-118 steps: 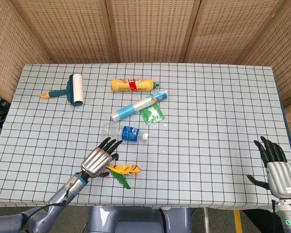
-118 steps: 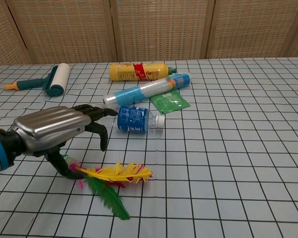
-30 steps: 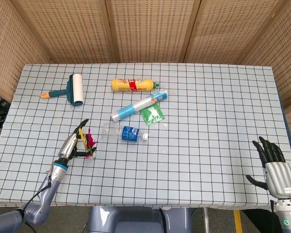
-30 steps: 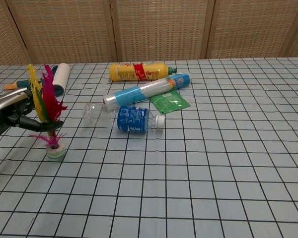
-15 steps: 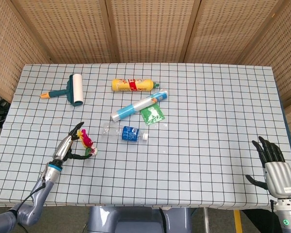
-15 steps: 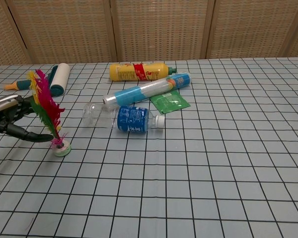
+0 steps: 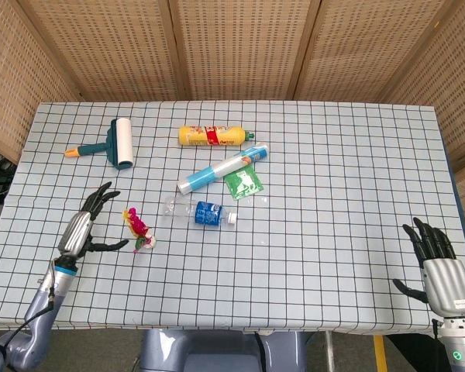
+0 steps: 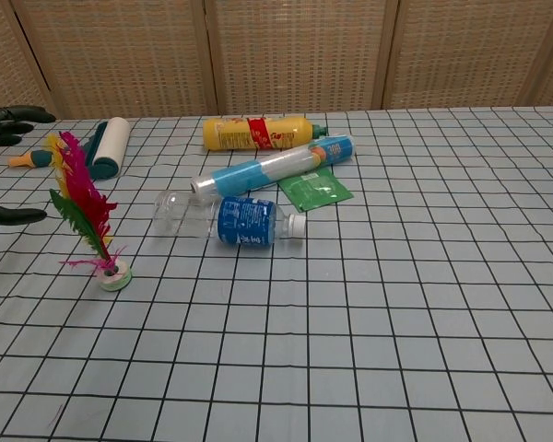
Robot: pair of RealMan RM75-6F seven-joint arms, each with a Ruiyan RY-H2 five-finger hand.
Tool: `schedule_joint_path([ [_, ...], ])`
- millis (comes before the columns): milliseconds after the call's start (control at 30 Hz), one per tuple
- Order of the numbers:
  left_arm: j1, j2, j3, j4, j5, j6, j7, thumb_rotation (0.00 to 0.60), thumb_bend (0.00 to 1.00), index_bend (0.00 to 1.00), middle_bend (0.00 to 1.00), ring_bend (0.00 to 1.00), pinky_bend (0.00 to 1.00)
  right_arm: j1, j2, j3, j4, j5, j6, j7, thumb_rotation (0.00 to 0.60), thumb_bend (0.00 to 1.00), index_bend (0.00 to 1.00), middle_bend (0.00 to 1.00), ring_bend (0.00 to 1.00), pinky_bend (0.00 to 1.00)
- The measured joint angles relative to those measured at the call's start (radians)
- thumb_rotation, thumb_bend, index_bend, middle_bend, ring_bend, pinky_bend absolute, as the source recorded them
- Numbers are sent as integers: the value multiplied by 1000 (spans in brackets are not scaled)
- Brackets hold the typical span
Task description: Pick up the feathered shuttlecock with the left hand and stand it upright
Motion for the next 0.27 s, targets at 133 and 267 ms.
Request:
schedule_joint_path([
  [133,43,31,9,-30,7,69,207,600,55,77,0,0,0,0,-4,1,-1,0,2,-19,600,74,25,0,0,113],
  [267,114,80,31,-86,11,167,454,600,55,67,0,0,0,-2,-10,2,-3,0,7,-46,600,74,25,0,0,112],
])
